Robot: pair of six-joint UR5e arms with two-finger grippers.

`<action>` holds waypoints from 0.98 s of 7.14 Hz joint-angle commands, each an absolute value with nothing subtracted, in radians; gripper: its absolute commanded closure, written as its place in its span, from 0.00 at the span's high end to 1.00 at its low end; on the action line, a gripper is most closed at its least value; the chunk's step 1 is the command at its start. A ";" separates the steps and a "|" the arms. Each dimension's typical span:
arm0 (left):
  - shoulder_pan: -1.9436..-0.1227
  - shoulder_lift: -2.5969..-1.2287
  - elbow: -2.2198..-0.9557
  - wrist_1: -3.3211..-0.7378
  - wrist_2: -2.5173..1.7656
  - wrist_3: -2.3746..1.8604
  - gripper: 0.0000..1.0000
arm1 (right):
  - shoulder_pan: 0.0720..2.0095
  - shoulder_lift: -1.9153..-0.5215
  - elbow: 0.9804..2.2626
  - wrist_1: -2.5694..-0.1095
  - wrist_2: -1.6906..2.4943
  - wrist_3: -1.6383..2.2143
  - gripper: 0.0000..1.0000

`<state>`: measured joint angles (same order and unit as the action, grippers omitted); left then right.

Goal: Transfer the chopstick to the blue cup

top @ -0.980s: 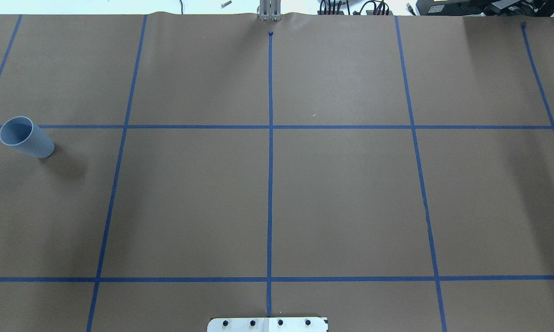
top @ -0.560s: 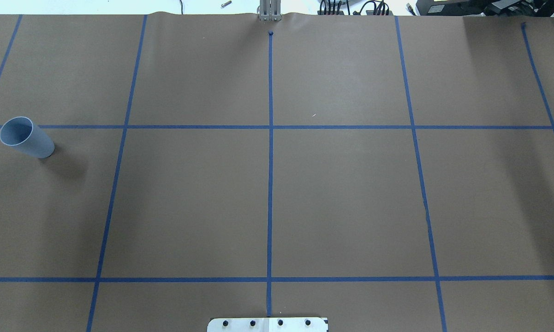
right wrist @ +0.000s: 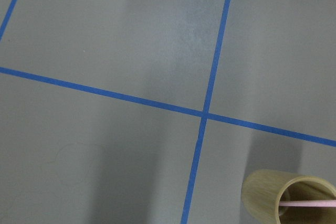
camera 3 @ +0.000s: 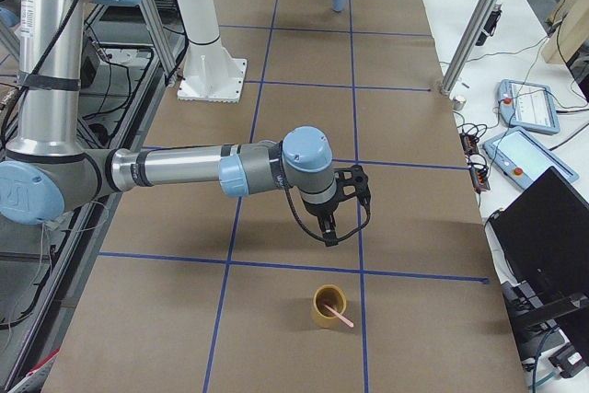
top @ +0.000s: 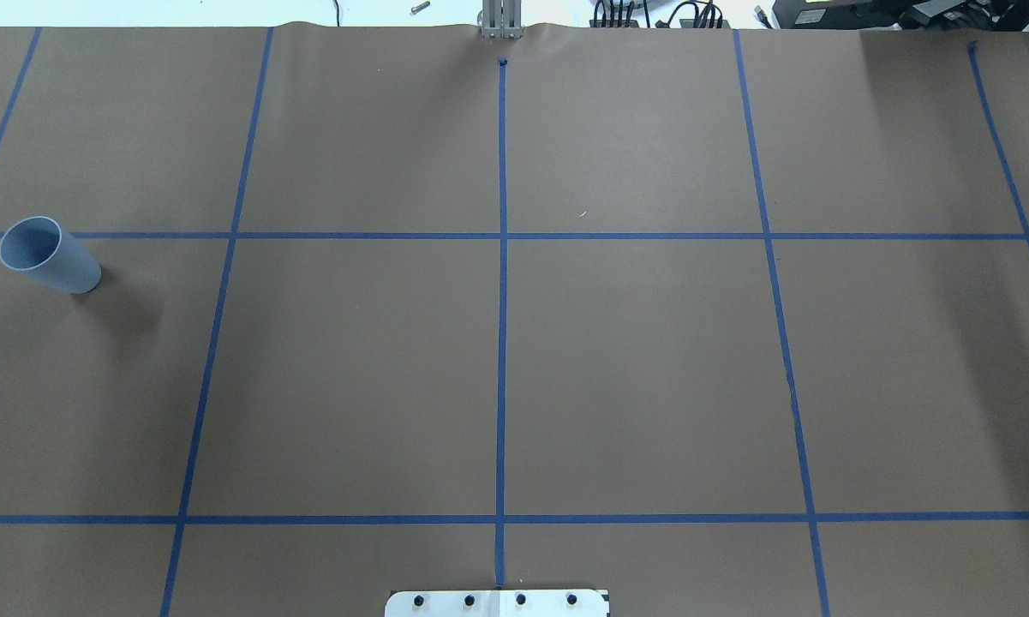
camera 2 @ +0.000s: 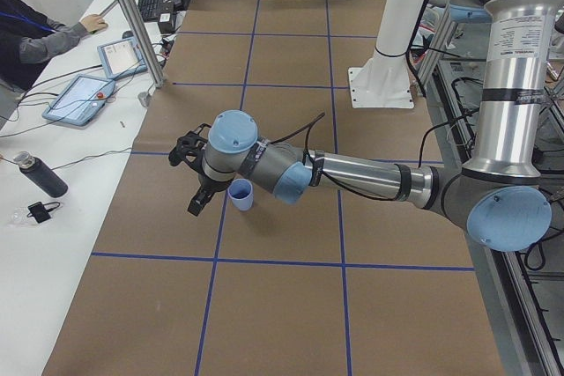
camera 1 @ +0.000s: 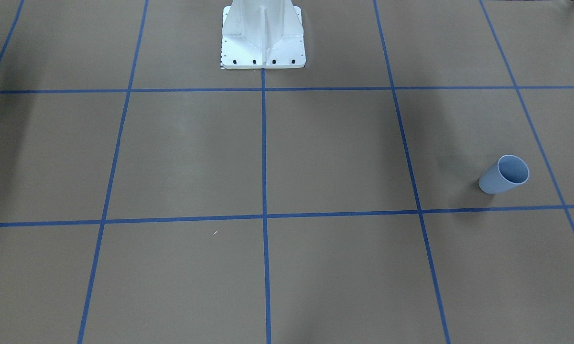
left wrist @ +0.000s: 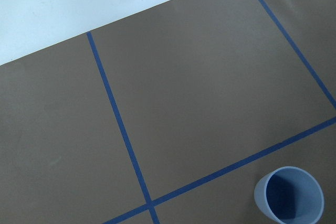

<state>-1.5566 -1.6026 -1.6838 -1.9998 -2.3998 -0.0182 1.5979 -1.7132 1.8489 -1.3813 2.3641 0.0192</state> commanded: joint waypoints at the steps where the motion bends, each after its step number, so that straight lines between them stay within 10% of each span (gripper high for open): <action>1: -1.430 -1.601 -1.680 -2.014 -2.393 -0.183 0.99 | 1.498 -1.695 1.900 -1.368 2.344 0.244 1.00; 7: -1.177 -1.612 -1.527 -2.175 -2.178 -0.413 0.98 | 1.397 -1.689 1.916 -1.368 2.246 0.350 1.00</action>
